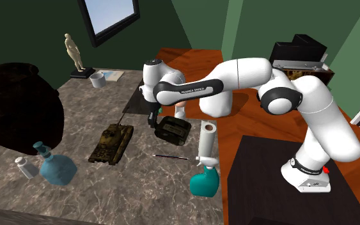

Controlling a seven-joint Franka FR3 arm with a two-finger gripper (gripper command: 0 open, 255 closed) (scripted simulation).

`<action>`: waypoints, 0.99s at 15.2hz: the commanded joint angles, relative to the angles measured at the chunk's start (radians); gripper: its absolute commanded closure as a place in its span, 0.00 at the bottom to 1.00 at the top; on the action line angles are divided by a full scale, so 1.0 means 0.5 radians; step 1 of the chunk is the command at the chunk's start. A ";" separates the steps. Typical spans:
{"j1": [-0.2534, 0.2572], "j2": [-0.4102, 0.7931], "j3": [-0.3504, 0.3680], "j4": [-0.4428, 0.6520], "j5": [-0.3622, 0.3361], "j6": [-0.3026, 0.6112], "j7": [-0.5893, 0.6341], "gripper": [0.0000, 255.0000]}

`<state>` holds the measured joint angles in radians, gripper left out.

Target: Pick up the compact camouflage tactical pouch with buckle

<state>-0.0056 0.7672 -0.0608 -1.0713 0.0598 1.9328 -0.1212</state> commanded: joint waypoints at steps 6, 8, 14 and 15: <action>-0.002 -0.004 -0.002 0.071 -0.002 -0.077 0.002 1.00; -0.004 -0.005 -0.002 0.124 -0.003 -0.131 0.003 1.00; -0.010 0.017 -0.002 0.323 -0.004 -0.308 0.009 1.00; -0.011 0.025 -0.002 0.364 -0.004 -0.340 0.010 1.00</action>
<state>-0.0119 0.7795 -0.0619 -0.9061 0.0581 1.7769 -0.1182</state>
